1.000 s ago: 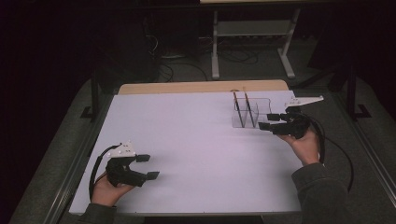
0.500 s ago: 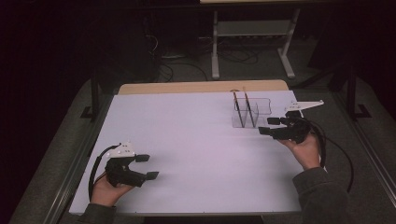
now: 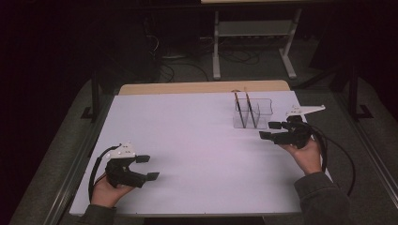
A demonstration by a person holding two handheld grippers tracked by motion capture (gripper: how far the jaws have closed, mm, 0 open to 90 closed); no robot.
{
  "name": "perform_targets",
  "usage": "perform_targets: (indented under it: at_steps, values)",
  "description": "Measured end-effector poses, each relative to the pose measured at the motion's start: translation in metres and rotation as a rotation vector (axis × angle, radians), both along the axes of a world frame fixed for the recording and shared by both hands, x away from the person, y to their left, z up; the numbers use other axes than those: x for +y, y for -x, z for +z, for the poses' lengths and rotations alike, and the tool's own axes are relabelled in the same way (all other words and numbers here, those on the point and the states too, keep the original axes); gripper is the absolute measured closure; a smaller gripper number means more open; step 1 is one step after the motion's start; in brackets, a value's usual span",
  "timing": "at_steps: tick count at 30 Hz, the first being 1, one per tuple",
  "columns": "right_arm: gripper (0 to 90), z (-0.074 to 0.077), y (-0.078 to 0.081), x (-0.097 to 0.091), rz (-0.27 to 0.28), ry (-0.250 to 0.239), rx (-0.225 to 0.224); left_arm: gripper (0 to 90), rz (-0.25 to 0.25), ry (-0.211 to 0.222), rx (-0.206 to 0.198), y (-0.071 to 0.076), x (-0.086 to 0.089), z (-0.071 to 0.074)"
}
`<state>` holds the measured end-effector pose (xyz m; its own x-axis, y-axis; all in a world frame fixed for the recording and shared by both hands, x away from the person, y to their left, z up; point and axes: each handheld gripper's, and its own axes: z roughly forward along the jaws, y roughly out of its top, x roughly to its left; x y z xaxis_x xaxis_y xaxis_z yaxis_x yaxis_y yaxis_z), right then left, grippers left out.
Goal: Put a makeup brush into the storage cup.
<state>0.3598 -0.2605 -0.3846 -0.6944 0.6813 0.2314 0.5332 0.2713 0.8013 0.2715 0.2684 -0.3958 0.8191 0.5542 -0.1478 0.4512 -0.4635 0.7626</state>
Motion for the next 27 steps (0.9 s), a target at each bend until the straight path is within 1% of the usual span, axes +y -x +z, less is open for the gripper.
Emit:
perform_targets:
  at_steps: [2, 6, 9, 10, 15, 18, 19, 23, 25, 27]
  values:
    - [32.0, 0.0, 0.001, -0.001, 0.005, 0.003, -0.014, 23.1, 0.001, 0.0, 0.0, 0.0, 0.0, 0.0]
    - [31.9, 0.0, 0.004, -0.002, 0.007, 0.007, -0.017, 23.1, 0.0, -0.001, 0.0, 0.0, 0.0, 0.0]
    - [31.8, -0.002, 0.005, -0.002, 0.007, 0.008, -0.015, 23.2, 0.002, -0.001, -0.001, 0.0, 0.0, 0.0]
    - [31.7, -0.002, 0.006, -0.002, 0.006, 0.006, -0.008, 23.1, 0.001, -0.001, -0.002, 0.0, 0.0, 0.0]
    - [31.1, -0.004, 0.009, -0.001, 0.01, 0.012, -0.014, 23.1, 0.005, -0.001, -0.001, 0.001, 0.001, 0.0]
    - [31.0, -0.005, 0.012, 0.0, 0.013, 0.014, -0.005, 23.1, 0.009, -0.006, -0.005, 0.0, 0.001, 0.0]
    - [30.9, -0.006, 0.013, -0.001, 0.016, 0.016, -0.008, 23.2, 0.009, -0.008, -0.005, 0.0, 0.001, 0.0]
    - [30.9, -0.008, 0.016, 0.001, 0.02, 0.013, -0.015, 23.1, 0.011, -0.012, -0.01, -0.001, 0.002, 0.0]
    - [30.7, -0.009, 0.018, 0.001, 0.02, 0.009, -0.009, 23.1, 0.014, -0.013, -0.008, 0.0, 0.001, 0.001]
    - [30.4, -0.011, 0.02, 0.002, 0.021, 0.012, -0.01, 23.1, 0.014, -0.018, -0.021, 0.0, 0.001, 0.001]
